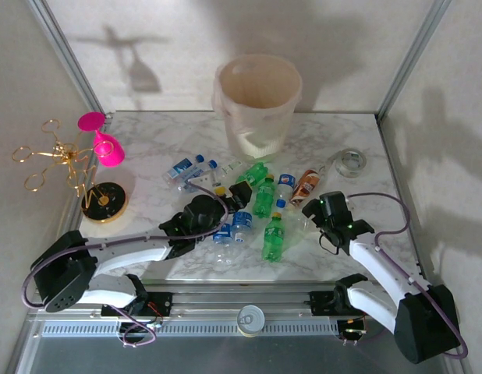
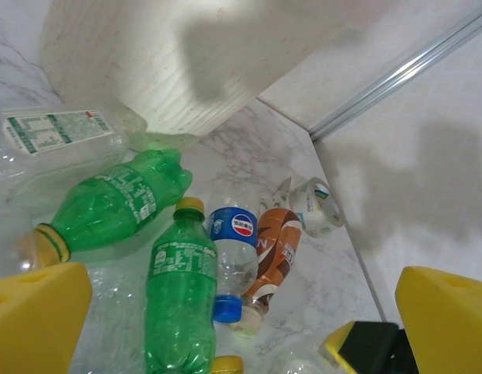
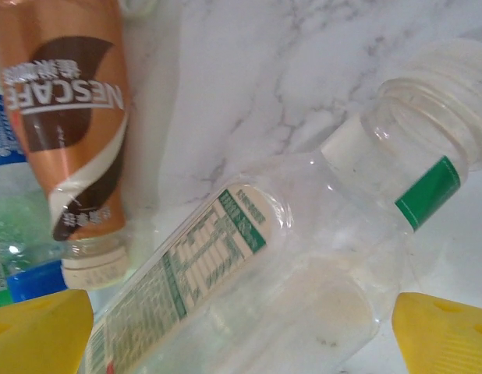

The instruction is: Put the plastic bottles in the bin

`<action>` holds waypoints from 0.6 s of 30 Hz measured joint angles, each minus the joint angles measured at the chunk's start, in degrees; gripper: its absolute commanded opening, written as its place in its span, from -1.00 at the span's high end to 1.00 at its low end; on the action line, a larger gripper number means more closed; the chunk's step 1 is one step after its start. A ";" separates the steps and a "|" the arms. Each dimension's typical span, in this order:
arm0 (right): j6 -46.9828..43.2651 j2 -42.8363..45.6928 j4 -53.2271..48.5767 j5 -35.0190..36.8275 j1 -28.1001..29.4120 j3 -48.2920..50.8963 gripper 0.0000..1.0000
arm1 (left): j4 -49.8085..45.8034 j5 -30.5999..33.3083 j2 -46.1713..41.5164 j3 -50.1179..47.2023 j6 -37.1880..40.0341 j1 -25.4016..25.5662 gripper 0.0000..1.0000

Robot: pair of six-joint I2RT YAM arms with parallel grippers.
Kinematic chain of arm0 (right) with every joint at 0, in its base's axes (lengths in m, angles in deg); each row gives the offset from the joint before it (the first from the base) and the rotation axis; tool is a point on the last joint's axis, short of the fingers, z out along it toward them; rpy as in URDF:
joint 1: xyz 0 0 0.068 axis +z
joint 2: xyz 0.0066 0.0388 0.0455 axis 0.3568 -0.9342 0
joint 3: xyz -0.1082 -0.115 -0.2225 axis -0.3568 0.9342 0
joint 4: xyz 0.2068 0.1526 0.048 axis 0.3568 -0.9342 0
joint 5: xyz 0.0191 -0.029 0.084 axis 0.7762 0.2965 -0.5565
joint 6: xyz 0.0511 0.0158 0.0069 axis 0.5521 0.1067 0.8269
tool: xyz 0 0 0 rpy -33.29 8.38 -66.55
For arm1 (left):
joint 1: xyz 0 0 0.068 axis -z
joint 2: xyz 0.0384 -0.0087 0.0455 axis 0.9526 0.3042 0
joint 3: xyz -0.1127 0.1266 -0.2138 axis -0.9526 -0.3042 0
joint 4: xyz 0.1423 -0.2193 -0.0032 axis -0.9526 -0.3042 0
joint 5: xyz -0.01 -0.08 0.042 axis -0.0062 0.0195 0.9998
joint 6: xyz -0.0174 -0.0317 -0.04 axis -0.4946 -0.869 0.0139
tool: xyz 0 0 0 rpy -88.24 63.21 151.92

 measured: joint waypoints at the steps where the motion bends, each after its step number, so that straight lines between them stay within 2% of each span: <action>1: 0.22 0.20 0.02 -0.11 -0.11 0.46 -0.98 | 0.09 -0.07 0.42 0.57 0.11 0.00 -0.99; 18: 1.11 -4.02 6.32 -4.35 -2.80 3.98 -0.97 | 0.76 0.96 -0.37 0.81 -0.55 0.00 -0.99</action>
